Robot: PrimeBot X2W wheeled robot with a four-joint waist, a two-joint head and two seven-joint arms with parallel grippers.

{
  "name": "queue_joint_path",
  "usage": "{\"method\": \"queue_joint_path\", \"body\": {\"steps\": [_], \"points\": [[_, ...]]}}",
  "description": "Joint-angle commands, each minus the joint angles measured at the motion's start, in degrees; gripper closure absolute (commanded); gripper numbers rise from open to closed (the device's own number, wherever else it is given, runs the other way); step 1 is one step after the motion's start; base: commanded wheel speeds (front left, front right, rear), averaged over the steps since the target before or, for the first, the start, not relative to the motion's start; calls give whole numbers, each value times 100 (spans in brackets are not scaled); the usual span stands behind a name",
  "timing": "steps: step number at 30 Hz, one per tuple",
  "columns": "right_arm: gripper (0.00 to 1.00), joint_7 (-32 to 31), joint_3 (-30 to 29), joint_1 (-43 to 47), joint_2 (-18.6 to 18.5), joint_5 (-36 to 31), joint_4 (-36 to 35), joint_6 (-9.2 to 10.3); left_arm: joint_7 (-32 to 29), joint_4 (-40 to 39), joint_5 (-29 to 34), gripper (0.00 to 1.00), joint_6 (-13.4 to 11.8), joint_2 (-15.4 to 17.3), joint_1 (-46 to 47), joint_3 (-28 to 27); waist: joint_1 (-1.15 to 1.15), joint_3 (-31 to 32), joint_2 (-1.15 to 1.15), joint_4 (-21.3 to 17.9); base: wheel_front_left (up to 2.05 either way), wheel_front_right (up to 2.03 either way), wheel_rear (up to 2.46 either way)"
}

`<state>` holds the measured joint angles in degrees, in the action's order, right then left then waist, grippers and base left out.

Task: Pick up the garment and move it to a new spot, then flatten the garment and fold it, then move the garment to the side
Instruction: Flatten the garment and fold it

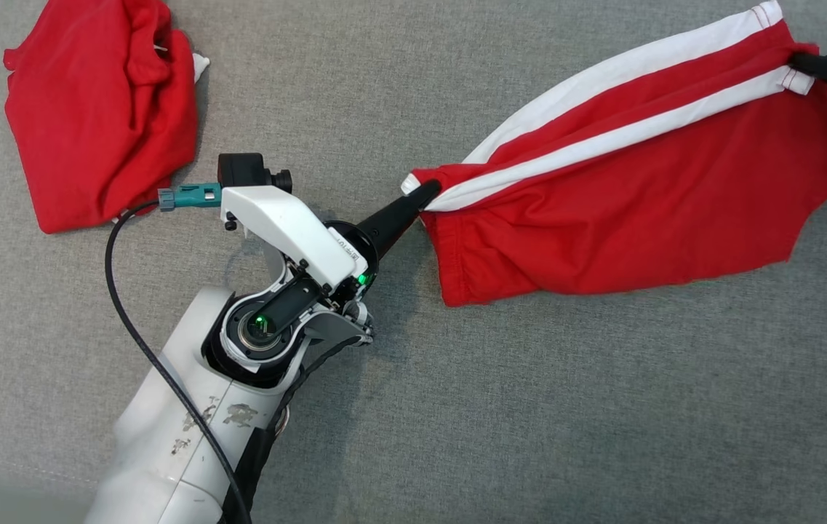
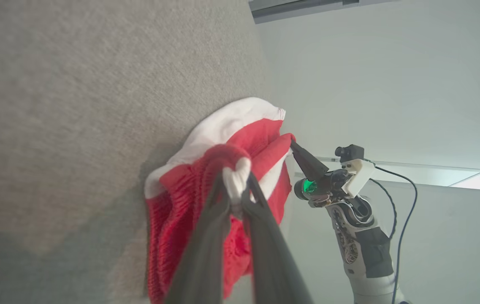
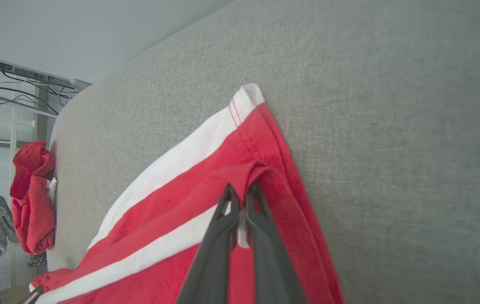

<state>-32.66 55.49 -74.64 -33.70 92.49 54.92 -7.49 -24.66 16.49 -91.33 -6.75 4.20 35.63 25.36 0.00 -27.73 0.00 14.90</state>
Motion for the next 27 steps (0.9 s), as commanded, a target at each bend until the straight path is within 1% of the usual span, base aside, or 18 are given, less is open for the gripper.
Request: {"method": "queue_joint_path", "body": {"steps": [1, 9, 10, 11, 12, 16, 17, 19, 20, 21, 22, 23, 24, 26, 27], "points": [[100, 79, -25, -81, -3, -38, 36, 0, 37, 59, -6, 100, 38, -14, 131, -5, 0, -74, 0, 50, 0, 0, 0], [100, 309, -8, -218, 13, -192, 25, 0, 163, 322, -183, 100, 204, -85, 382, 51, 0, -221, 0, 154, 0, 0, 0], [98, 383, -35, -244, 17, -189, 56, 0, 185, 350, -204, 100, 224, -91, 410, 66, 0, -225, 0, 161, 0, 0, 0], [53, 515, -61, -283, 18, -229, 79, 0, 202, 375, -214, 100, 238, -94, 430, 76, 0, -226, 0, 169, 0, 0, 0], [0, 597, -83, -284, 40, -222, 104, 0, 219, 403, -233, 100, 253, -98, 437, 90, 0, -222, 0, 176, 0, 0, 0], [0, 845, -112, -341, 86, -288, 124, 0, 269, 473, -295, 100, 288, -107, 497, 127, 0, -203, 0, 188, 0, 0, 0], [0, 921, -121, -350, 92, -302, 118, 0, 299, 491, -311, 90, 308, -110, 521, 138, 0, -200, 0, 191, 0, 0, 0], [0, 1010, -125, -326, 101, -333, 140, 0, 343, 540, -309, 64, 318, -114, 545, 179, 0, -193, 0, 195, 0, 0, 0], [0, 1075, -105, -343, 91, -381, 131, 0, 352, 563, -299, 57, 324, -115, 559, 201, 0, -196, 0, 196, 0, 0, 0], [0, 1150, -96, -360, 79, -420, 142, 0, 386, 595, -281, 53, 331, -115, 586, 221, 0, -200, 0, 195, 0, 0, 0], [0, 1235, -85, -375, 77, -472, 127, 0, 410, 618, -261, 36, 330, -116, 616, 239, 0, -204, 0, 193, 0, 0, 0], [0, 1344, -87, -384, 72, -507, 104, 0, 430, 641, -258, 25, 339, -116, 645, 253, 0, -210, 0, 190, 0, 0, 0], [0, 1453, -89, -392, 66, -553, 90, 0, 447, 672, -266, 19, 358, -117, 667, 262, 0, -217, 0, 186, 0, 0, 0], [0, 1641, -96, -392, 63, -600, 65, 0, 536, 762, -246, 0, 341, -118, 699, 273, 0, -226, 0, 173, 0, 0, 0], [0, 1731, -92, -387, 60, -649, 27, 0, 607, 816, -232, 0, 311, -117, 739, 262, 0, -229, 0, 163, 0, 0, 0]]}}
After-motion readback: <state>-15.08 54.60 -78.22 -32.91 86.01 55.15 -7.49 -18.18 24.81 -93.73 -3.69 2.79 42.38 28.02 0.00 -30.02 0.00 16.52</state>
